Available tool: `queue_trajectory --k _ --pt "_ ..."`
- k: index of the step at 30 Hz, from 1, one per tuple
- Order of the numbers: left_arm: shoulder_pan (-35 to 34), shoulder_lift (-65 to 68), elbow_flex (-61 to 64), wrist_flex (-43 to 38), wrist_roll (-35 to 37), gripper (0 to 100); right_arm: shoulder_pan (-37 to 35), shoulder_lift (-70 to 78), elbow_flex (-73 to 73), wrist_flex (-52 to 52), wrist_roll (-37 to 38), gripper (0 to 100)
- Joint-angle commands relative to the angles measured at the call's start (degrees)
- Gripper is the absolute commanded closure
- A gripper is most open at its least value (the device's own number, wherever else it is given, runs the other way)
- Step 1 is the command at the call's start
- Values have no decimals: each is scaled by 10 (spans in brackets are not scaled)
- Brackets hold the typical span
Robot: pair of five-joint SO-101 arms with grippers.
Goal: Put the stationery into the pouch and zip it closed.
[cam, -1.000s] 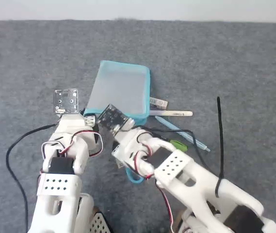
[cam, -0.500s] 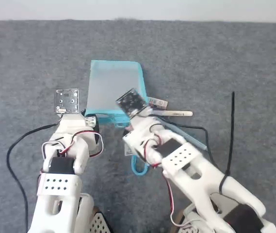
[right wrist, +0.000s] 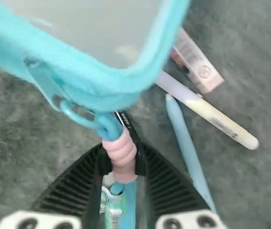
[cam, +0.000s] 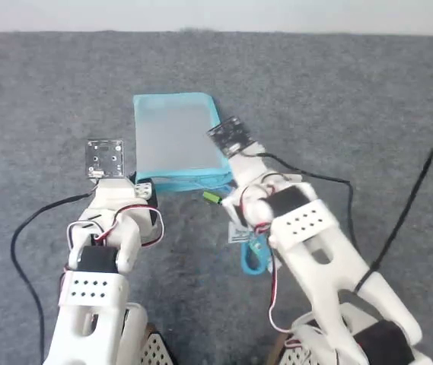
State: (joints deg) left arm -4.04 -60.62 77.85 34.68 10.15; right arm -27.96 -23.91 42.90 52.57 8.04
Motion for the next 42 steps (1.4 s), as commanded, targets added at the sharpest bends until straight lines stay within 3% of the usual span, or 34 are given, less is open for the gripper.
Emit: queue_trajectory --k 1,13,23,30,35,42 --pt "-19 -20 -40 -1 13 987 45 -7 -39 36 24 993" --pt "-19 -17 -39 -12 15 987 86 -7 -67 46 50 993" --pt "-19 -17 -39 -13 15 987 5 -78 -79 135 80 983" --pt "-19 -17 -39 -13 15 987 1 -181 -27 200 145 741" --pt "-19 -17 -36 -13 15 987 2 -224 -33 234 178 718" --pt "-65 -20 -38 -15 15 987 141 -195 -50 262 252 718"
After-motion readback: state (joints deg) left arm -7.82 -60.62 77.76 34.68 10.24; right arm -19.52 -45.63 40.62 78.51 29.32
